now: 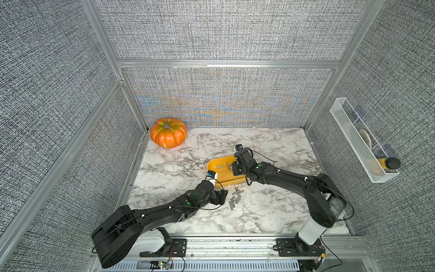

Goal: Put the socket on the desktop into the storage box
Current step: Pick up the socket head from the center of the board.

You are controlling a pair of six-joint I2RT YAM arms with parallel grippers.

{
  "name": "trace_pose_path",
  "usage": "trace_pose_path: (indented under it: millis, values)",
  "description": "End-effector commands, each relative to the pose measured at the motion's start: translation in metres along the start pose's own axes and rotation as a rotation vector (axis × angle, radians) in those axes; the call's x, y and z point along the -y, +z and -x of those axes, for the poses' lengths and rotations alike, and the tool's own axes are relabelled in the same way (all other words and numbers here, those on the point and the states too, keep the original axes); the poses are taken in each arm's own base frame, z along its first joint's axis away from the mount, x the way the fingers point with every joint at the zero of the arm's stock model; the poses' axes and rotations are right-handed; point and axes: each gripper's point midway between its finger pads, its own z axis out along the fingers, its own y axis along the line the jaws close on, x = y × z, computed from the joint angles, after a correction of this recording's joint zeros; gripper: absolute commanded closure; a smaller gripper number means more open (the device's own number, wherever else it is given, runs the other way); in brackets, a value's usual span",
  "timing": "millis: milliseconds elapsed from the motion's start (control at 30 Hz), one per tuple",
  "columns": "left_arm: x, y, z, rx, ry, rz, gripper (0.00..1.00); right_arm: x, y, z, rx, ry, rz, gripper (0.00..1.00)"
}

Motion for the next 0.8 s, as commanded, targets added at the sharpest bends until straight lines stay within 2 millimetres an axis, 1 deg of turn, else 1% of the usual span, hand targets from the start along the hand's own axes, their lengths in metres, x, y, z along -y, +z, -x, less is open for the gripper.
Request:
trace_pose_path:
  millis: [0, 67, 133, 233, 367, 467, 533, 633, 700, 767]
  values:
    - [0.001, -0.002, 0.004, 0.017, 0.013, -0.004, 0.06, -0.005, 0.020, -0.001, -0.033, -0.031, 0.001, 0.76]
    - [0.002, -0.002, 0.004, 0.020, 0.013, -0.011, 0.06, -0.007, 0.027, 0.000, -0.042, -0.032, -0.004, 0.74]
    - [0.004, -0.002, 0.005, 0.023, 0.011, -0.019, 0.06, -0.007, 0.029, 0.000, -0.044, -0.030, -0.004, 0.70]
    - [0.005, -0.003, 0.005, 0.023, 0.008, -0.027, 0.06, -0.007, 0.028, 0.000, -0.041, -0.028, -0.002, 0.60]
    - [0.007, -0.003, 0.005, 0.020, 0.008, -0.040, 0.06, -0.005, 0.022, -0.001, -0.040, -0.029, 0.001, 0.44]
    - [0.014, -0.004, 0.006, 0.014, 0.027, -0.068, 0.06, -0.001, 0.016, -0.003, -0.039, -0.024, 0.006, 0.41]
    - [0.019, -0.005, 0.005, 0.001, 0.037, -0.092, 0.07, 0.001, 0.007, -0.003, -0.032, -0.021, 0.011, 0.40]
    - [0.028, -0.009, 0.005, 0.000, 0.049, -0.125, 0.09, 0.007, -0.014, -0.001, 0.002, -0.003, 0.029, 0.40]
    - [0.039, -0.008, 0.000, -0.011, 0.072, -0.132, 0.13, 0.018, -0.032, -0.001, 0.033, 0.017, 0.027, 0.40]
    - [0.055, -0.008, -0.005, -0.029, 0.108, -0.134, 0.18, 0.031, -0.049, -0.003, 0.064, 0.043, 0.024, 0.40]
